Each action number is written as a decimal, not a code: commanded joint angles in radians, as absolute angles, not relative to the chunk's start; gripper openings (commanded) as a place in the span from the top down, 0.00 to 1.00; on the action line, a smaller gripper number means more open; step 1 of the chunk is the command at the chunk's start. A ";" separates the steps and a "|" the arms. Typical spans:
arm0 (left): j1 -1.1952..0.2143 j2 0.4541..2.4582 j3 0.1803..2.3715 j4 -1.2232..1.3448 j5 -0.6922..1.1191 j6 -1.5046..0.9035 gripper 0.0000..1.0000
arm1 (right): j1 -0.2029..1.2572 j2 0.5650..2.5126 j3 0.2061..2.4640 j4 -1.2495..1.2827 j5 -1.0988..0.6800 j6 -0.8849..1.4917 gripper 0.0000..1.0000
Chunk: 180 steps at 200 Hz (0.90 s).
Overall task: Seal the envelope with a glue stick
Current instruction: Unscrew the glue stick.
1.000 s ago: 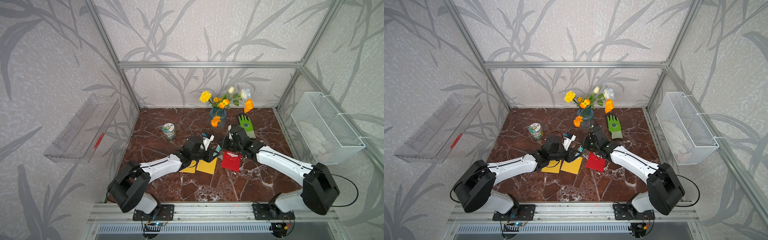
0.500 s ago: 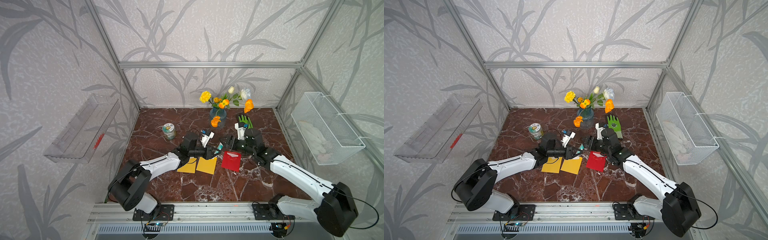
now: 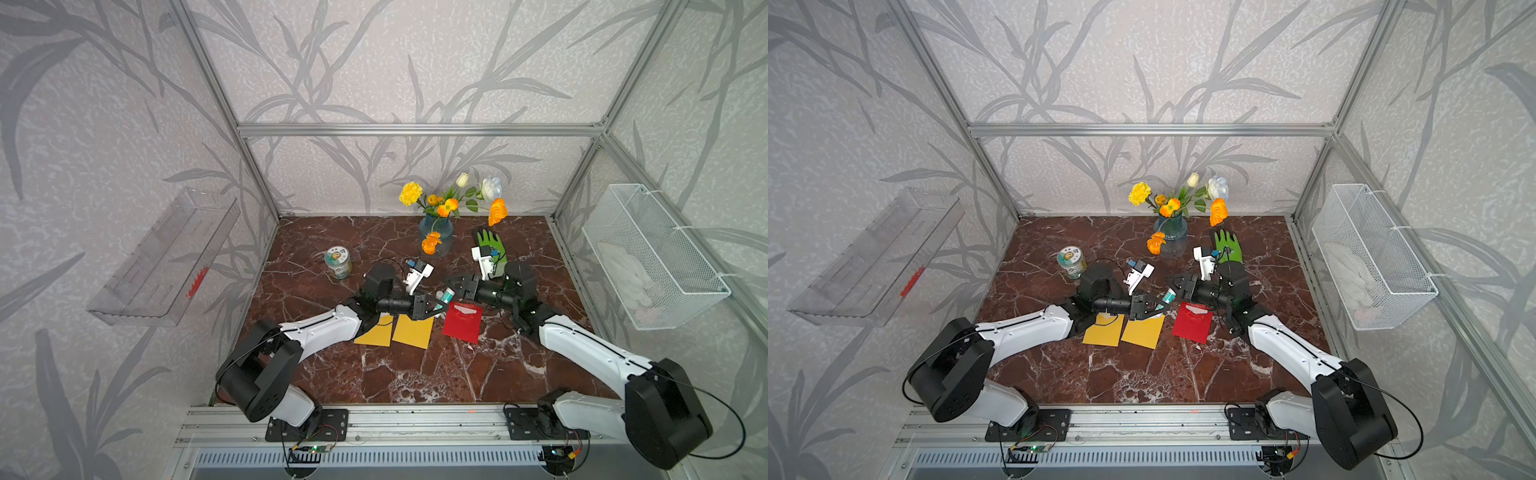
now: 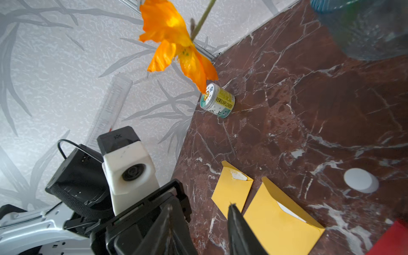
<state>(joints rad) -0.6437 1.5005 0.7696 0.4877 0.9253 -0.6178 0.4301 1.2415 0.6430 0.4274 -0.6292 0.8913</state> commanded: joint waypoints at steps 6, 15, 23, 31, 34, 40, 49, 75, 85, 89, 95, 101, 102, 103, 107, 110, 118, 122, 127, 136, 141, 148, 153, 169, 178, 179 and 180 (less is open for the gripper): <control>-0.640 1.484 0.774 0.528 0.941 -0.622 1.00 | 0.432 1.264 0.631 0.512 -0.688 0.917 0.61; -0.640 1.484 0.775 0.527 0.939 -0.620 1.00 | 0.431 1.267 0.632 0.513 -0.689 0.919 0.62; -0.640 1.485 0.777 0.523 0.937 -0.618 1.00 | 0.431 1.268 0.633 0.511 -0.687 0.919 0.65; -0.639 1.485 0.780 0.517 0.937 -0.616 1.00 | 0.432 1.269 0.634 0.509 -0.687 0.918 0.68; -0.639 1.486 0.781 0.515 0.937 -0.614 1.00 | 0.431 1.269 0.635 0.509 -0.686 0.918 0.70; -0.640 1.486 0.782 0.513 0.939 -0.613 1.00 | 0.433 1.270 0.635 0.508 -0.686 0.919 0.73; -0.639 1.488 0.782 0.507 0.937 -0.611 1.00 | 0.431 1.273 0.638 0.504 -0.684 0.919 0.77; -0.640 1.482 0.782 0.485 0.924 -0.594 1.00 | 0.432 1.282 0.654 0.473 -0.680 0.916 0.84; -0.641 1.478 0.785 0.463 0.907 -0.577 1.00 | 0.434 1.286 0.671 0.418 -0.667 0.904 0.85; -0.640 1.475 0.786 0.452 0.899 -0.570 1.00 | 0.434 1.288 0.680 0.385 -0.652 0.896 0.85; -0.643 1.470 0.790 0.435 0.880 -0.555 1.00 | 0.440 1.289 0.695 0.325 -0.624 0.880 0.85; -0.647 1.462 0.793 0.411 0.854 -0.536 1.00 | 0.446 1.293 0.713 0.259 -0.580 0.862 0.85; -0.646 1.462 0.794 0.406 0.850 -0.532 1.00 | 0.447 1.293 0.716 0.240 -0.571 0.860 0.85; -0.647 1.460 0.794 0.400 0.848 -0.527 1.00 | 0.449 1.294 0.719 0.226 -0.562 0.857 0.85; -0.649 1.456 0.796 0.379 0.824 -0.510 1.00 | 0.455 1.296 0.732 0.172 -0.520 0.849 0.85; -0.653 1.451 0.799 0.366 0.802 -0.498 1.00 | 0.460 1.298 0.739 0.136 -0.486 0.844 0.85; -0.663 1.437 0.798 0.337 0.745 -0.466 1.00 | 0.479 1.304 0.758 0.045 -0.383 0.843 0.85; -0.668 1.432 0.798 0.328 0.717 -0.451 1.00 | 0.488 1.309 0.763 0.014 -0.332 0.851 0.85; -0.674 1.425 0.794 0.323 0.679 -0.438 1.00 | 0.500 1.316 0.766 -0.011 -0.273 0.866 0.85; -0.684 1.412 0.782 0.321 0.601 -0.421 1.00 | 0.516 1.333 0.765 -0.039 -0.182 0.911 0.85; -0.692 1.407 0.774 0.326 0.571 -0.410 1.00 | 0.524 1.346 0.765 -0.043 -0.145 0.936 0.85; -0.706 1.401 0.768 0.323 0.512 -0.391 1.00 | 0.535 1.368 0.771 -0.056 -0.104 0.964 0.85; -0.716 1.397 0.767 0.316 0.468 -0.376 1.00 | 0.542 1.386 0.781 -0.071 -0.078 0.982 0.85; -0.761 1.395 0.768 0.281 0.304 -0.318 1.00 | 0.578 1.435 0.833 -0.139 0.015 1.027 0.85; -0.776 1.402 0.772 0.264 0.236 -0.306 1.00 | 0.598 1.452 0.865 -0.181 0.067 1.045 0.85; -0.776 1.404 0.773 0.263 0.234 -0.305 1.00 | 0.600 1.454 0.868 -0.186 0.073 1.046 0.85; -0.776 1.405 0.775 0.263 0.232 -0.306 1.00 | 0.601 1.456 0.872 -0.190 0.078 1.049 0.85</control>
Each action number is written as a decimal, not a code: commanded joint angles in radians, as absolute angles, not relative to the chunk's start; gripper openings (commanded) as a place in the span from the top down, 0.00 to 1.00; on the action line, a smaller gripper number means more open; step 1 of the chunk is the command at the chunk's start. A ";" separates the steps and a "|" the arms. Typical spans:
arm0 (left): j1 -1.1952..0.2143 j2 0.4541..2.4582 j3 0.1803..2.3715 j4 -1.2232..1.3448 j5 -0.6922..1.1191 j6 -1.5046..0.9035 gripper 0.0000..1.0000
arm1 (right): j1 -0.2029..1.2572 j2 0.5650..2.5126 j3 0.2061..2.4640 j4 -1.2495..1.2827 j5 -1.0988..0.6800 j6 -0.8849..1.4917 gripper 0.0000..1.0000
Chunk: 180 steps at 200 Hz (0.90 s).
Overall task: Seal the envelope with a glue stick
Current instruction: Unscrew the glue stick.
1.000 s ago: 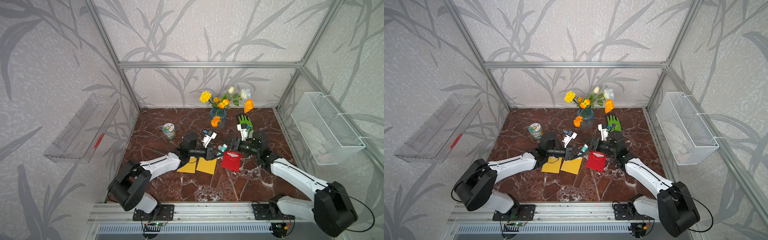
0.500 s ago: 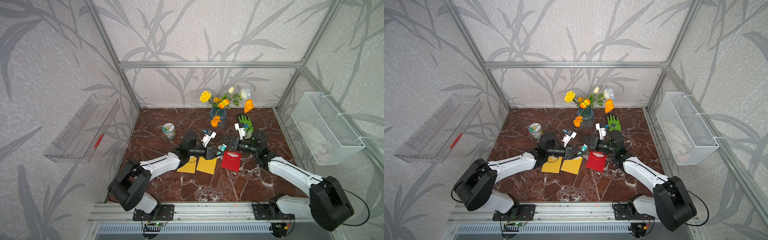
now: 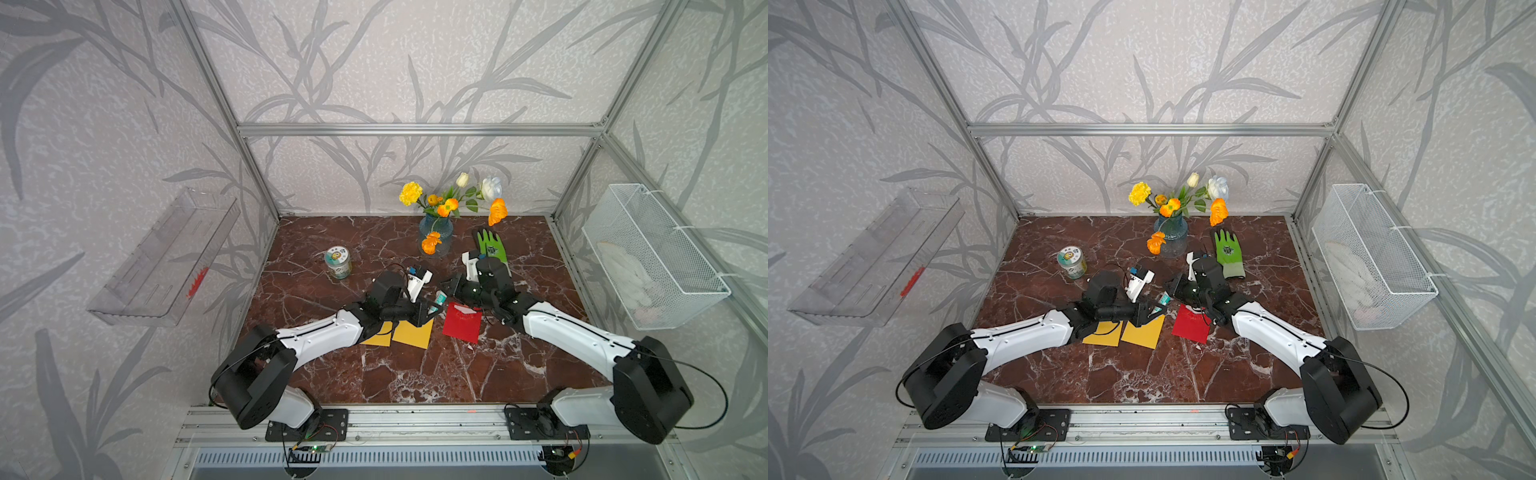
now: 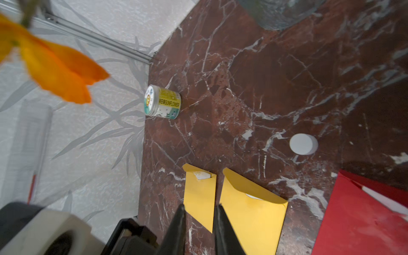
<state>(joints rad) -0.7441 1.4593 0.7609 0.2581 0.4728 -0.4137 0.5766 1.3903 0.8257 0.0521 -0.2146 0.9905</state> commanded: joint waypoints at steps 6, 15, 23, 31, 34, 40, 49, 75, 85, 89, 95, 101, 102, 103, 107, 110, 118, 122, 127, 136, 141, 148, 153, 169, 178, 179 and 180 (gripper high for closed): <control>-0.776 1.417 0.785 0.248 0.228 -0.307 1.00 | 0.610 1.464 0.893 -0.214 0.098 1.054 0.85; -0.772 1.431 0.802 0.226 0.239 -0.307 1.00 | 0.614 1.468 0.917 -0.233 0.106 1.049 0.83; -0.766 1.438 0.816 0.207 0.264 -0.331 1.00 | 0.614 1.464 0.930 -0.228 0.095 1.027 0.80; -0.758 1.440 0.825 0.198 0.309 -0.348 1.00 | 0.614 1.448 0.931 -0.206 0.074 0.986 0.75; -0.754 1.440 0.827 0.199 0.330 -0.355 1.00 | 0.614 1.439 0.927 -0.191 0.062 0.968 0.73; -0.747 1.440 0.830 0.199 0.373 -0.369 1.00 | 0.614 1.419 0.913 -0.148 0.034 0.933 0.68; -0.735 1.446 0.837 0.202 0.455 -0.382 1.00 | 0.614 1.380 0.887 -0.085 -0.004 0.899 0.55; -0.709 1.451 0.826 0.259 0.628 -0.443 1.00 | 0.605 1.292 0.853 0.000 -0.132 0.807 0.30; -0.698 1.449 0.817 0.297 0.684 -0.471 1.00 | 0.592 1.265 0.849 0.002 -0.192 0.793 0.25; -0.695 1.448 0.812 0.310 0.695 -0.484 1.00 | 0.586 1.256 0.844 0.011 -0.217 0.788 0.24; -0.690 1.446 0.806 0.334 0.723 -0.499 1.00 | 0.575 1.243 0.833 0.029 -0.263 0.787 0.23; -0.686 1.443 0.804 0.349 0.745 -0.511 1.00 | 0.566 1.232 0.823 0.049 -0.306 0.788 0.22; -0.686 1.442 0.803 0.352 0.749 -0.512 1.00 | 0.564 1.230 0.822 0.053 -0.313 0.788 0.22; -0.686 1.442 0.803 0.354 0.751 -0.515 1.00 | 0.561 1.230 0.819 0.056 -0.320 0.789 0.22; -0.683 1.440 0.801 0.363 0.761 -0.522 1.00 | 0.552 1.224 0.810 0.070 -0.348 0.791 0.22; -0.682 1.437 0.799 0.370 0.771 -0.527 1.00 | 0.548 1.221 0.805 0.081 -0.367 0.794 0.22; -0.678 1.432 0.796 0.387 0.798 -0.539 1.00 | 0.536 1.214 0.791 0.106 -0.416 0.804 0.22; -0.677 1.429 0.795 0.394 0.805 -0.544 1.00 | 0.530 1.213 0.781 0.123 -0.437 0.811 0.22; -0.678 1.424 0.792 0.402 0.813 -0.548 1.00 | 0.523 1.210 0.767 0.142 -0.460 0.821 0.22; -0.677 1.413 0.788 0.416 0.825 -0.554 1.00 | 0.515 1.206 0.742 0.187 -0.495 0.841 0.23; -0.675 1.408 0.786 0.420 0.827 -0.556 1.00 | 0.513 1.206 0.730 0.213 -0.514 0.852 0.23; -0.676 1.402 0.783 0.423 0.828 -0.555 1.00 | 0.511 1.204 0.714 0.248 -0.535 0.865 0.25; -0.675 1.396 0.778 0.425 0.828 -0.556 1.00 | 0.510 1.204 0.705 0.267 -0.552 0.871 0.26; -0.673 1.386 0.771 0.431 0.837 -0.557 1.00 | 0.511 1.198 0.691 0.301 -0.601 0.875 0.30; -0.672 1.383 0.769 0.435 0.847 -0.557 1.00 | 0.510 1.194 0.683 0.310 -0.625 0.871 0.33; -0.672 1.382 0.768 0.435 0.849 -0.557 1.00 | 0.509 1.194 0.683 0.312 -0.628 0.871 0.34; -0.673 1.382 0.767 0.435 0.849 -0.556 1.00 | 0.510 1.193 0.682 0.312 -0.630 0.872 0.34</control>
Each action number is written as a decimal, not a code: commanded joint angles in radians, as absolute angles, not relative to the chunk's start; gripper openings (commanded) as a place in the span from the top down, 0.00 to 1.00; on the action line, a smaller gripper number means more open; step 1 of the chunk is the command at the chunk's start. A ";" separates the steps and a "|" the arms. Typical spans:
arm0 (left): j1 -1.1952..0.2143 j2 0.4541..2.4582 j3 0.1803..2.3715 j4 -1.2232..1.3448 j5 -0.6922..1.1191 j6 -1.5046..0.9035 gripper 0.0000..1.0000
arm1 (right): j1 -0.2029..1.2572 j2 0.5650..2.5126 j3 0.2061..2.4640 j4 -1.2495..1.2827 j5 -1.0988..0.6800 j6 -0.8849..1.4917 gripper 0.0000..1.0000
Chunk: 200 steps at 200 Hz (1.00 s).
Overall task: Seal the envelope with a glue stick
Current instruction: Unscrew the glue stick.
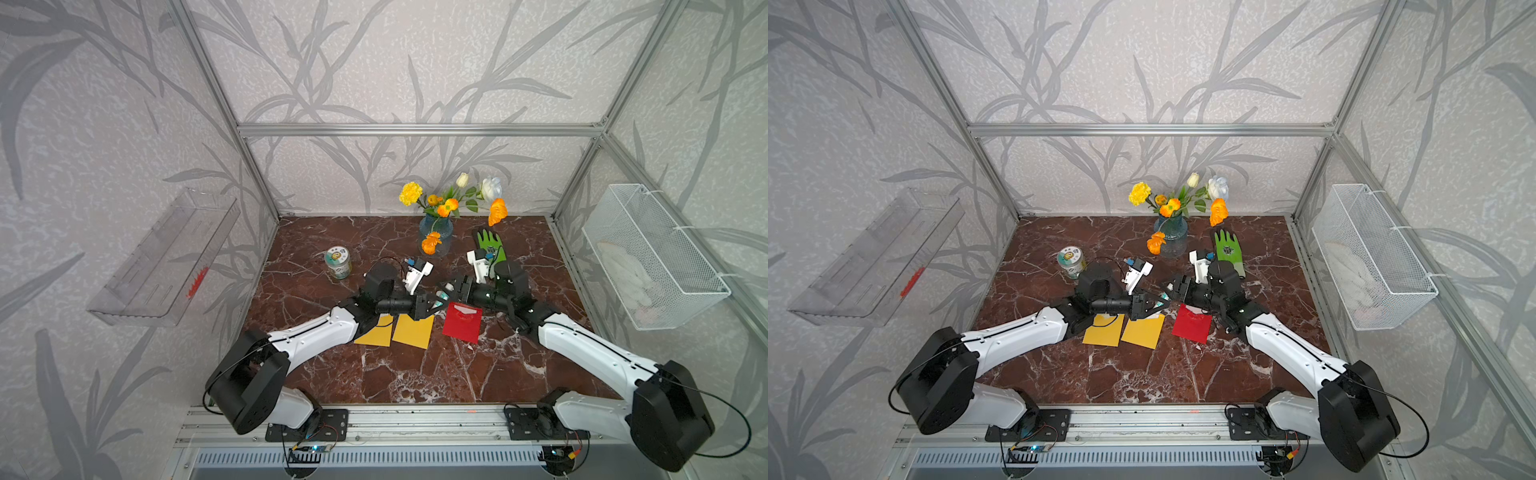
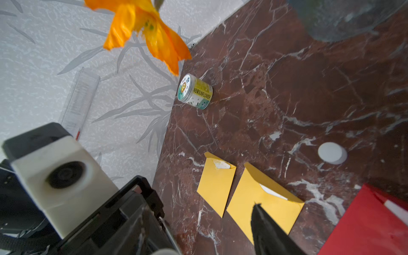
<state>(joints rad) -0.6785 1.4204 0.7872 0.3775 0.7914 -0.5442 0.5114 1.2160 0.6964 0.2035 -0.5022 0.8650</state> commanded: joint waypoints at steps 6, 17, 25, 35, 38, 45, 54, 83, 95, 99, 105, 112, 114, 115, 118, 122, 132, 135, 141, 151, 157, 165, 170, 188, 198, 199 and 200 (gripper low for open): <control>-0.672 1.380 0.765 0.437 0.855 -0.555 1.00 | 0.510 1.191 0.675 0.324 -0.641 0.878 0.36; -0.672 1.381 0.765 0.439 0.869 -0.551 1.00 | 0.510 1.188 0.657 0.365 -0.653 0.897 0.42; -0.671 1.383 0.767 0.435 0.876 -0.546 1.00 | 0.511 1.186 0.645 0.389 -0.652 0.911 0.48; -0.671 1.389 0.771 0.422 0.875 -0.544 1.00 | 0.511 1.187 0.638 0.408 -0.653 0.924 0.59; -0.670 1.389 0.771 0.418 0.873 -0.545 1.00 | 0.511 1.189 0.638 0.409 -0.653 0.925 0.62; -0.671 1.391 0.775 0.411 0.869 -0.544 1.00 | 0.512 1.190 0.638 0.404 -0.653 0.926 0.69; -0.672 1.390 0.775 0.409 0.865 -0.543 0.98 | 0.513 1.192 0.638 0.399 -0.651 0.927 0.78; -0.667 1.393 0.779 0.366 0.835 -0.522 0.79 | 0.514 1.189 0.639 0.369 -0.600 0.921 0.92; -0.663 1.398 0.775 0.364 0.839 -0.522 0.63 | 0.515 1.189 0.640 0.355 -0.579 0.921 0.94; -0.663 1.399 0.773 0.365 0.840 -0.519 0.59 | 0.514 1.189 0.639 0.352 -0.577 0.920 0.95; -0.662 1.400 0.770 0.365 0.842 -0.518 0.53 | 0.514 1.190 0.639 0.353 -0.575 0.922 0.96; -0.662 1.402 0.766 0.363 0.845 -0.513 0.48 | 0.514 1.192 0.641 0.351 -0.572 0.923 0.96; -0.662 1.401 0.766 0.362 0.847 -0.513 0.46 | 0.514 1.193 0.640 0.353 -0.571 0.925 0.96; -0.662 1.402 0.765 0.362 0.848 -0.512 0.46 | 0.514 1.193 0.640 0.353 -0.571 0.925 0.96; -0.660 1.403 0.763 0.361 0.850 -0.510 0.44 | 0.514 1.193 0.641 0.355 -0.571 0.927 0.96; -0.661 1.405 0.762 0.359 0.857 -0.507 0.42 | 0.514 1.195 0.641 0.357 -0.569 0.927 0.97; -0.661 1.410 0.762 0.347 0.872 -0.497 0.39 | 0.514 1.196 0.643 0.356 -0.566 0.929 0.97; -0.660 1.412 0.762 0.342 0.874 -0.494 0.39 | 0.514 1.196 0.644 0.357 -0.566 0.928 0.97; -0.658 1.413 0.761 0.335 0.873 -0.488 0.38 | 0.515 1.198 0.646 0.356 -0.568 0.928 0.97; -0.657 1.417 0.757 0.335 0.870 -0.485 0.39 | 0.517 1.200 0.649 0.356 -0.571 0.930 0.97; -0.656 1.422 0.757 0.342 0.870 -0.487 0.39 | 0.517 1.202 0.651 0.356 -0.571 0.930 0.97; -0.656 1.429 0.758 0.356 0.874 -0.495 0.40 | 0.521 1.205 0.652 0.356 -0.569 0.929 0.97; -0.655 1.434 0.759 0.366 0.877 -0.500 0.41 | 0.523 1.208 0.653 0.354 -0.568 0.931 0.97; -0.655 1.453 0.768 0.395 0.890 -0.516 0.48 | 0.530 1.222 0.653 0.369 -0.569 0.936 0.97; -0.654 1.464 0.773 0.403 0.896 -0.519 0.53 | 0.535 1.230 0.655 0.376 -0.569 0.940 0.97; -0.654 1.464 0.773 0.404 0.897 -0.520 0.54 | 0.535 1.231 0.654 0.378 -0.569 0.942 0.97; -0.654 1.465 0.774 0.404 0.898 -0.521 0.55 | 0.535 1.231 0.654 0.377 -0.570 0.943 0.97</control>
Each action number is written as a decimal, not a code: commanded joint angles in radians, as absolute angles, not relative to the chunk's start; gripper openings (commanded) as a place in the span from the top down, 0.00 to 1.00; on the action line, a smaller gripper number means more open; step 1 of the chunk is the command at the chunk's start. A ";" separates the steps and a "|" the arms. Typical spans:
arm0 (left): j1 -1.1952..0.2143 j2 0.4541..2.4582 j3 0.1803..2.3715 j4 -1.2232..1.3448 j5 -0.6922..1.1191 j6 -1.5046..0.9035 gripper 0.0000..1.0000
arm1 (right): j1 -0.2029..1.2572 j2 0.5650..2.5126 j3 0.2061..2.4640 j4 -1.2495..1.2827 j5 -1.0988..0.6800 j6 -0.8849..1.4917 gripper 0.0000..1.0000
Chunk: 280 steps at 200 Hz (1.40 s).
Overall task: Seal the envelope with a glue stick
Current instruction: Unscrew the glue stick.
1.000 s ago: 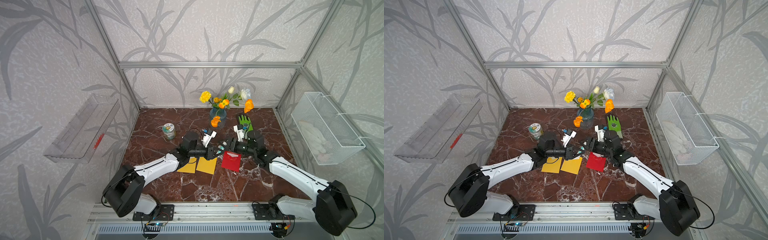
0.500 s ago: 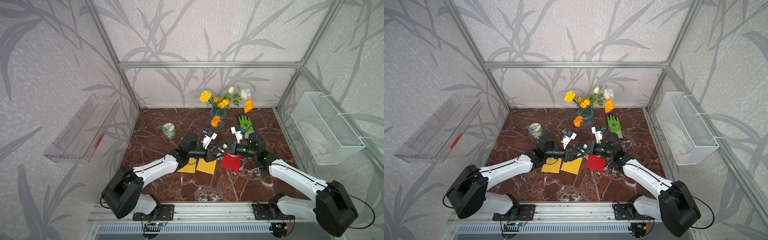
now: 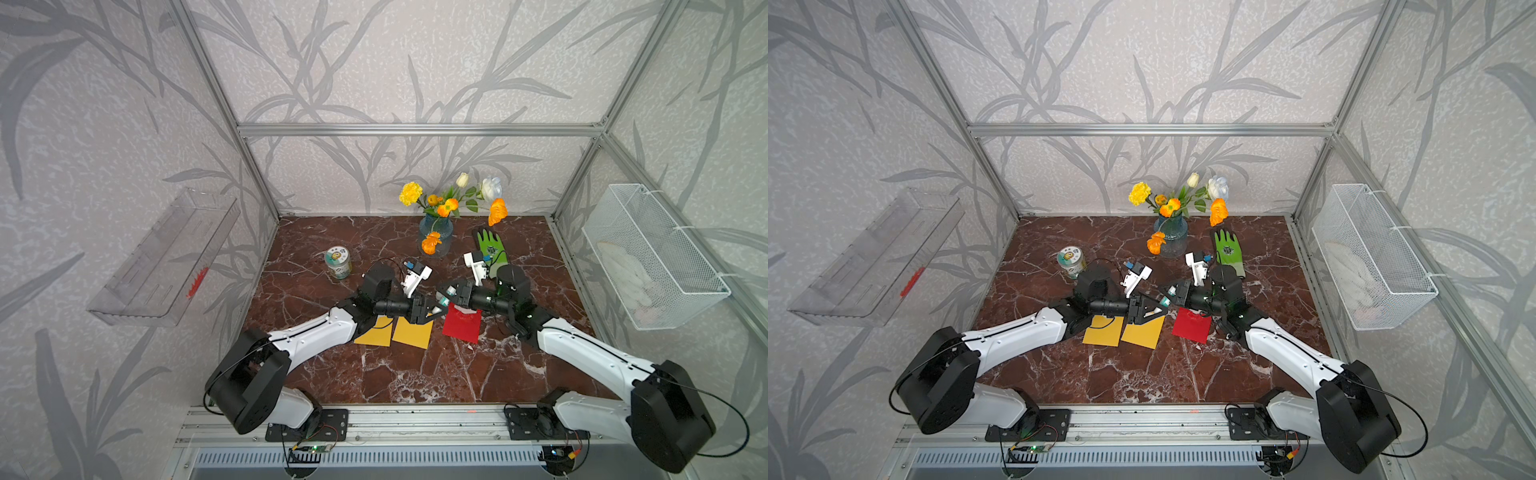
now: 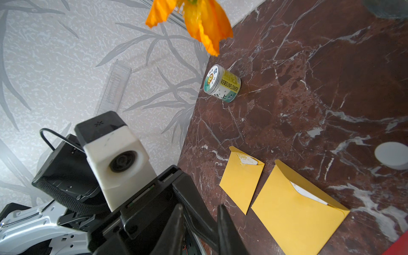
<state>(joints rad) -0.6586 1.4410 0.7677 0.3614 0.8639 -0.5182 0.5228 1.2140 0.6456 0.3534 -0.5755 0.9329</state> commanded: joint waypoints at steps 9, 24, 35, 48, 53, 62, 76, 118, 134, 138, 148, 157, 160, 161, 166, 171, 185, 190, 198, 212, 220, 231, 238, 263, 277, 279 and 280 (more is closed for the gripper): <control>-0.654 1.473 0.779 0.408 0.904 -0.523 0.63 | 0.539 1.236 0.655 0.379 -0.569 0.942 0.97; -0.653 1.482 0.783 0.409 0.909 -0.526 0.75 | 0.543 1.241 0.658 0.379 -0.571 0.942 0.97; -0.652 1.482 0.783 0.408 0.913 -0.526 0.85 | 0.542 1.241 0.657 0.374 -0.573 0.938 0.94; -0.651 1.475 0.782 0.399 0.910 -0.519 0.92 | 0.541 1.234 0.658 0.353 -0.573 0.925 0.78; -0.650 1.471 0.782 0.392 0.908 -0.514 0.93 | 0.541 1.230 0.658 0.341 -0.573 0.918 0.67; -0.648 1.465 0.783 0.375 0.905 -0.503 0.96 | 0.539 1.219 0.655 0.332 -0.579 0.907 0.55; -0.645 1.460 0.782 0.358 0.905 -0.489 0.98 | 0.539 1.204 0.644 0.339 -0.588 0.900 0.48; -0.641 1.467 0.784 0.369 0.924 -0.484 0.99 | 0.540 1.181 0.640 0.376 -0.670 0.887 0.52; -0.639 1.465 0.781 0.376 0.927 -0.484 0.99 | 0.538 1.184 0.643 0.367 -0.698 0.875 0.55; -0.638 1.466 0.781 0.376 0.926 -0.485 0.99 | 0.539 1.184 0.643 0.367 -0.703 0.872 0.55; -0.636 1.466 0.778 0.381 0.930 -0.488 0.99 | 0.538 1.186 0.642 0.367 -0.717 0.868 0.58; -0.635 1.465 0.773 0.392 0.933 -0.492 1.00 | 0.539 1.187 0.639 0.367 -0.721 0.867 0.60; -0.635 1.464 0.772 0.396 0.934 -0.493 0.99 | 0.539 1.187 0.637 0.368 -0.721 0.867 0.61; -0.635 1.465 0.771 0.397 0.934 -0.494 1.00 | 0.539 1.188 0.637 0.368 -0.722 0.867 0.62; -0.633 1.464 0.769 0.403 0.934 -0.498 0.99 | 0.539 1.189 0.634 0.367 -0.721 0.867 0.62; -0.633 1.464 0.767 0.410 0.935 -0.501 0.99 | 0.539 1.189 0.632 0.367 -0.721 0.867 0.63; -0.630 1.465 0.765 0.416 0.937 -0.504 1.00 | 0.539 1.189 0.628 0.366 -0.722 0.865 0.66; -0.629 1.465 0.765 0.414 0.937 -0.503 1.00 | 0.539 1.189 0.627 0.364 -0.721 0.864 0.67; -0.629 1.465 0.765 0.414 0.939 -0.503 1.00 | 0.540 1.188 0.627 0.360 -0.720 0.862 0.69; -0.629 1.467 0.766 0.416 0.940 -0.502 0.99 | 0.540 1.190 0.630 0.354 -0.718 0.858 0.75; -0.628 1.468 0.766 0.417 0.940 -0.503 0.99 | 0.539 1.192 0.633 0.344 -0.716 0.853 0.81; -0.627 1.470 0.766 0.416 0.942 -0.502 0.98 | 0.540 1.190 0.637 0.328 -0.710 0.847 0.89; -0.626 1.469 0.768 0.414 0.942 -0.502 0.95 | 0.540 1.190 0.639 0.315 -0.700 0.842 0.93; -0.618 1.464 0.776 0.366 0.912 -0.484 0.70 | 0.540 1.176 0.663 0.217 -0.631 0.804 1.00; -0.608 1.454 0.778 0.345 0.886 -0.479 0.55 | 0.540 1.161 0.674 0.159 -0.558 0.786 1.00; -0.607 1.452 0.779 0.344 0.881 -0.478 0.53 | 0.541 1.159 0.676 0.147 -0.543 0.784 1.00; -0.606 1.451 0.779 0.343 0.880 -0.478 0.52 | 0.540 1.159 0.676 0.142 -0.535 0.785 1.00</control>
<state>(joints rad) -0.6315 1.4723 0.7681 0.3725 0.9371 -0.4946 0.5327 1.2007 0.6418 0.2707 -0.6327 0.8379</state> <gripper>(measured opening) 0.388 0.252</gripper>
